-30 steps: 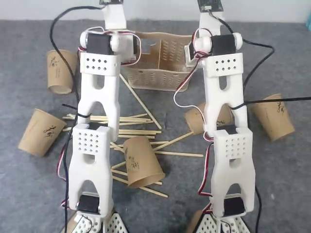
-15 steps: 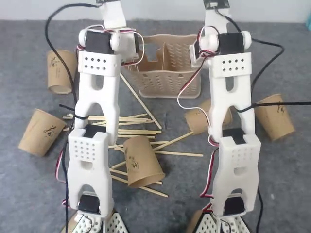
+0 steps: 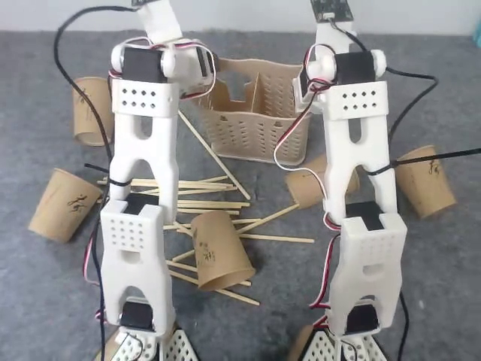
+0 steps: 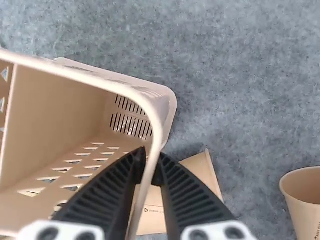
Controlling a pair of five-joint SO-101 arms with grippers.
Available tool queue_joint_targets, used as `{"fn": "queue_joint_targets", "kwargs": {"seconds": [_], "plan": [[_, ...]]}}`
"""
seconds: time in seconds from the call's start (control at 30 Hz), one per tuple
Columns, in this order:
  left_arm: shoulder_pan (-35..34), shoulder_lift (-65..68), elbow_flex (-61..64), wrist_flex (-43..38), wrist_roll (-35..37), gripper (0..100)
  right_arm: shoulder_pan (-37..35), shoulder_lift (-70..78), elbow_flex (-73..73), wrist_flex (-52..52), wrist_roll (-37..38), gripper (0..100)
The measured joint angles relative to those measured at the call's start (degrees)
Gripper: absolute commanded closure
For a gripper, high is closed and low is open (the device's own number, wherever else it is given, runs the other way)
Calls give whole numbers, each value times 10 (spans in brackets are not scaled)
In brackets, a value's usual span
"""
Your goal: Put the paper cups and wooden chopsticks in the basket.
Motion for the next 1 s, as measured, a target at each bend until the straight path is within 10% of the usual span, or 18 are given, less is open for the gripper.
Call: {"fn": "queue_joint_targets", "kwargs": {"seconds": [0.57,1.0], "plan": [[-81,-122,55,0,-32,761,16,-34,-141,4,26,745],[-205,-406,388,0,-112,761,6,-392,199,4,50,745]]}}
